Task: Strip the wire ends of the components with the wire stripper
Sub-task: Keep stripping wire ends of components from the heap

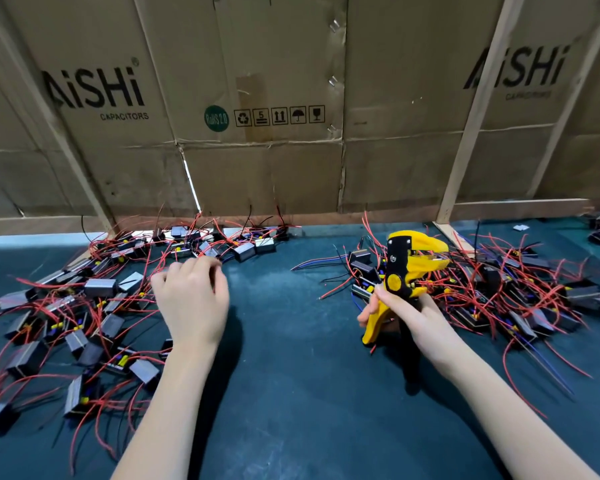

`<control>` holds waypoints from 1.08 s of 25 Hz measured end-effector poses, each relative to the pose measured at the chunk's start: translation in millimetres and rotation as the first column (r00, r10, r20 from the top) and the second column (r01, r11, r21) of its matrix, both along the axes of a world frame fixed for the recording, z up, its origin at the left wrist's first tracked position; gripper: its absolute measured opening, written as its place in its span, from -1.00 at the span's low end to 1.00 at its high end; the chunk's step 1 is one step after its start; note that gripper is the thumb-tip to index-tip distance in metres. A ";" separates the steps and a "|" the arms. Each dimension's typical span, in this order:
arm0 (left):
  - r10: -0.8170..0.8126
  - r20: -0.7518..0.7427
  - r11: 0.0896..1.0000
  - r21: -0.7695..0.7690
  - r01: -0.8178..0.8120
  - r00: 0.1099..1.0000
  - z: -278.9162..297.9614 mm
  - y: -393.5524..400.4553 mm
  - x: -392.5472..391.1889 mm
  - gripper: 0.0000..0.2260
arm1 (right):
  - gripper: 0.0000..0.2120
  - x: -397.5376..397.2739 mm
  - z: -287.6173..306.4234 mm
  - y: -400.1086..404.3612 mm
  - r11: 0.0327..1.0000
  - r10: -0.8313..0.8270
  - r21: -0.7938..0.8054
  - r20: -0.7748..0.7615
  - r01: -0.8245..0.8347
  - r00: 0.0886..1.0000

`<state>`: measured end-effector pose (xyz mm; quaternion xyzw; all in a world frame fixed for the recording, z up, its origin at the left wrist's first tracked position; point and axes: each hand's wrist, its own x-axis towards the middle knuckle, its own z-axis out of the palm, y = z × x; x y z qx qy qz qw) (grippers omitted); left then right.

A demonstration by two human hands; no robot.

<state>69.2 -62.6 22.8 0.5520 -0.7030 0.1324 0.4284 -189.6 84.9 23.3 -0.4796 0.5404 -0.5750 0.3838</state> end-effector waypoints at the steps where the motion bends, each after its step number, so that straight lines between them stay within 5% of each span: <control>1: -0.075 -0.022 0.996 -0.051 0.074 0.997 5.5 8.1 -6.4 -0.87 | -0.57 -0.6 0.1 0.0 1.000 0.007 0.011 0.006 -0.007 1.000; 4: -0.440 0.010 0.897 -0.039 0.440 0.898 12.2 37.1 -35.4 -0.89 | -0.64 -4.4 -0.1 0.6 1.000 -0.001 0.030 0.054 0.000 0.999; 6: -0.678 0.055 0.729 0.175 0.662 0.733 5.8 53.7 -55.4 -0.83 | -0.67 -8.2 -1.7 1.2 1.000 0.005 0.024 0.048 -0.006 0.999; 9: -0.797 0.006 0.561 0.382 0.735 0.605 -4.1 58.5 -63.0 -0.66 | -0.72 -8.2 -1.8 3.0 0.999 0.036 -0.003 -0.002 -0.036 0.999; 16: -0.696 0.120 0.671 0.460 0.582 0.708 -14.6 34.7 -45.5 -0.78 | -0.76 -2.6 -4.9 3.7 0.991 0.133 0.049 -0.327 -0.124 0.936; 23: -0.646 0.103 0.716 0.426 0.553 0.757 -16.3 32.4 -45.2 -0.92 | -0.49 11.9 -14.8 3.3 0.977 0.214 0.055 -0.341 -0.207 0.915; 27: -0.504 0.000 0.824 0.300 0.480 0.864 -15.4 23.3 -39.8 -0.78 | -0.35 9.8 -9.8 1.7 0.994 0.105 0.008 -0.259 -0.107 0.960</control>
